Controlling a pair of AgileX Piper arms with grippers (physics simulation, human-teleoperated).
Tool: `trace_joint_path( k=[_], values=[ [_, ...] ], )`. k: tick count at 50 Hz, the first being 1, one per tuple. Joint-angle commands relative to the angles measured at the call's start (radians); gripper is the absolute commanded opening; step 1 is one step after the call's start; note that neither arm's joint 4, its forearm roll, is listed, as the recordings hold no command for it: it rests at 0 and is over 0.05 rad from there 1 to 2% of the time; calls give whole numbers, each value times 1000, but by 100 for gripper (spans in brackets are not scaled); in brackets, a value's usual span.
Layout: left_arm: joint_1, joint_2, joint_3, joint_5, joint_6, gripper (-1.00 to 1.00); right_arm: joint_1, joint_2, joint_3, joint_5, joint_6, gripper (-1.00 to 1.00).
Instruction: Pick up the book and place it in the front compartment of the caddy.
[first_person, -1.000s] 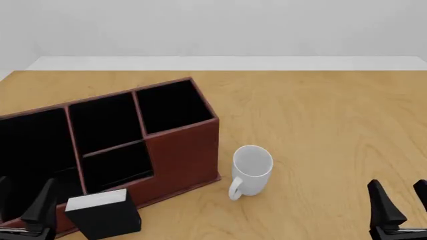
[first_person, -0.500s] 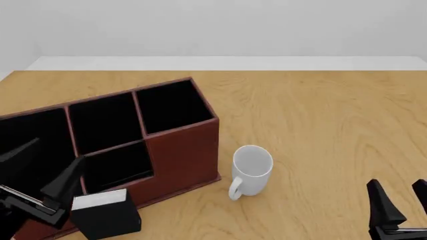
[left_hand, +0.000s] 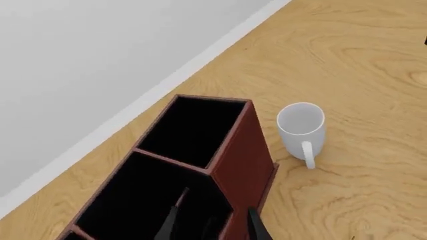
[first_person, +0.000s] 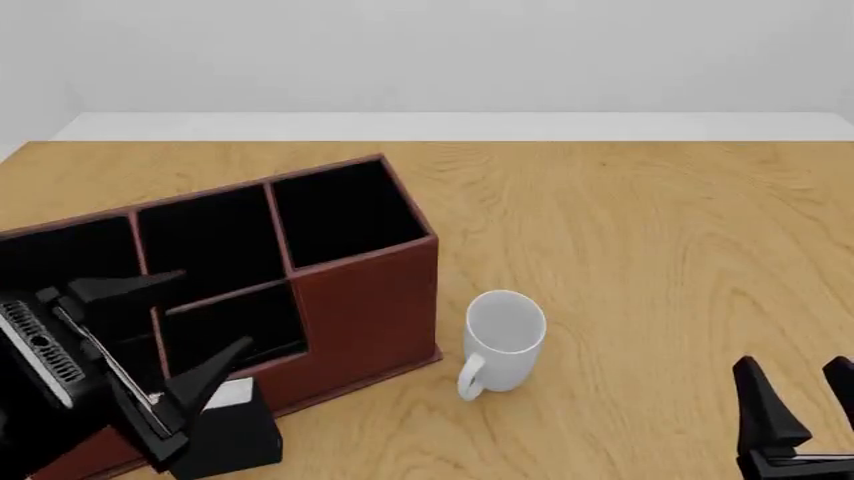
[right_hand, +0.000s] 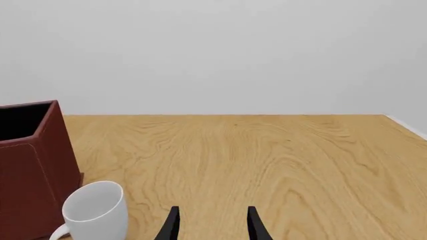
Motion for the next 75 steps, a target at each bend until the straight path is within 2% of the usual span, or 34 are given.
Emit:
trace_joint_path(
  k=[1, 3, 7, 17, 21, 25, 26, 29, 33, 34, 38, 40, 42, 44, 52, 54, 56, 58, 71, 73, 75],
  values=[
    [-50, 37, -46, 151, 99, 100, 1, 7, 0, -8, -3, 100],
    [-31, 69, -44, 167, 116, 100, 0, 5, -4, -1, 0, 100],
    [-48, 84, -65, 210, 112, 100, 1, 3, 1, -5, -2, 100],
    [-35, 85, -94, 293, 193, 100, 1, 5, 1, -7, -2, 100],
    [-52, 99, -116, 335, 187, 100, 1, 4, 1, -5, 0, 100],
    [-12, 110, -110, 345, 242, 100, 0, 5, 0, -4, 2, 100],
    [-18, 111, -119, 351, 234, 100, 0, 3, 0, -3, 1, 100],
    [-9, 113, -106, 365, 272, 100, 1, 12, 3, -15, 1, 100],
    [-18, 121, -110, 390, 278, 100, 1, 9, 2, -11, -1, 100],
    [-18, 139, -120, 400, 258, 100, 1, 8, 1, -8, 2, 100],
    [-12, 149, -89, 405, 279, 100, 1, 10, 3, -13, 0, 100],
    [-23, 155, -88, 412, 266, 100, 1, 10, 3, -12, 1, 100],
    [-16, 148, -68, 411, 291, 100, 1, 9, 3, -13, -1, 100],
    [-27, 151, -77, 421, 275, 100, 1, 11, 3, -13, 2, 100],
    [-7, 160, -61, 419, 300, 100, 1, 6, 3, -9, -1, 100],
    [-20, 167, -69, 435, 284, 100, 1, 11, 5, -16, 2, 100],
    [6, 174, -60, 426, 309, 100, 1, 14, 5, -19, -1, 100],
    [3, 180, -65, 432, 295, 100, 1, 13, 4, -17, 1, 100],
    [69, 177, -30, 421, 350, 100, 1, 12, 4, -15, 0, 100],
    [84, 170, -17, 415, 376, 100, 1, 10, 4, -13, 1, 100],
    [85, 176, -20, 415, 369, 100, 1, 8, 2, -10, -1, 100]
  ],
)
